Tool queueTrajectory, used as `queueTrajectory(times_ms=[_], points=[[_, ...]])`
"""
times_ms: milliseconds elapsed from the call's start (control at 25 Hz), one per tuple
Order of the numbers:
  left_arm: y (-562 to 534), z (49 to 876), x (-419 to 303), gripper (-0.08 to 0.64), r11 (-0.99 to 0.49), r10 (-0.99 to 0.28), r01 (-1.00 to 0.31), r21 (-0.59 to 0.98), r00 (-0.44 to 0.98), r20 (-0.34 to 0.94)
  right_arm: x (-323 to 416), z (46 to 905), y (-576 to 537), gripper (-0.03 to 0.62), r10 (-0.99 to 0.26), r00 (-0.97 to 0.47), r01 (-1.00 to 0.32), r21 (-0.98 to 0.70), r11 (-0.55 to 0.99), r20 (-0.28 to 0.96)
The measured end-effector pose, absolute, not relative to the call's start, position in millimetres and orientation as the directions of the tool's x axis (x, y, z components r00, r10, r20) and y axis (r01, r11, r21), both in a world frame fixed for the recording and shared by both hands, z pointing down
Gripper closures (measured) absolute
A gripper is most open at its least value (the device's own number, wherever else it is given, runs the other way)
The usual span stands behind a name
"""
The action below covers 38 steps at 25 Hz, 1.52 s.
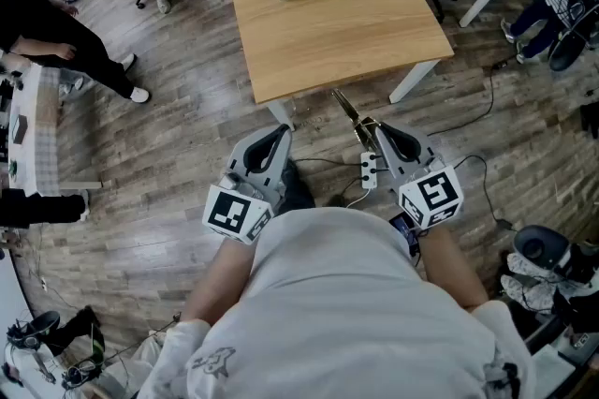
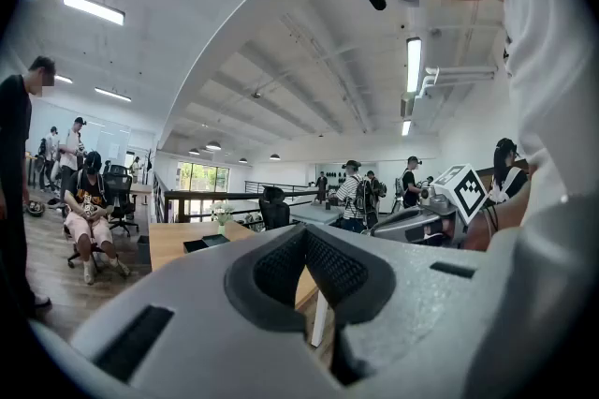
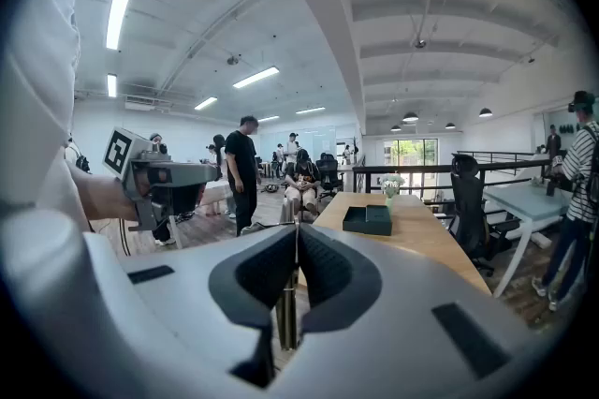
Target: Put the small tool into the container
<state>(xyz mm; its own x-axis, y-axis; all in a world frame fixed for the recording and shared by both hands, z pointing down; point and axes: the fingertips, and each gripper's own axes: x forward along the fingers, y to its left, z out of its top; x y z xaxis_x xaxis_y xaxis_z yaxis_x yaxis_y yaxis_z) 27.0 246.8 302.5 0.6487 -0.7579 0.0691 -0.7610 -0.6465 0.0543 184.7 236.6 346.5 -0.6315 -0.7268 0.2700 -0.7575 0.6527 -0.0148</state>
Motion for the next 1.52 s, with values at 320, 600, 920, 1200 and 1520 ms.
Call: queueTrajectory(times_ms=[320,600,920,1200,1520], points=[[242,302,25,0.555,-0.645,-0.759,-0.761,0.061,0.648,0.067,182,348,234,0.578,-0.724,-0.635,-0.755,-0.017,0.656,0.269],[233,306,14,0.555,-0.648,-0.754,-0.757,0.077,0.653,0.072,172,350,224,0.577,-0.727,-0.629,-0.76,-0.026,0.649,0.275],[205,318,-12,0.555,-0.65,-0.75,-0.754,0.097,0.657,0.078,154,356,196,0.577,-0.743,-0.605,-0.782,-0.039,0.622,0.287],[149,321,-52,0.555,-0.67,-0.728,-0.732,0.123,0.681,0.083,120,357,146,0.577,-0.756,-0.582,-0.8,-0.045,0.598,0.299],[90,312,-86,0.555,-0.719,-0.679,-0.684,0.124,0.729,0.086,82,341,87,0.577,-0.792,-0.535,-0.834,-0.033,0.551,0.293]])
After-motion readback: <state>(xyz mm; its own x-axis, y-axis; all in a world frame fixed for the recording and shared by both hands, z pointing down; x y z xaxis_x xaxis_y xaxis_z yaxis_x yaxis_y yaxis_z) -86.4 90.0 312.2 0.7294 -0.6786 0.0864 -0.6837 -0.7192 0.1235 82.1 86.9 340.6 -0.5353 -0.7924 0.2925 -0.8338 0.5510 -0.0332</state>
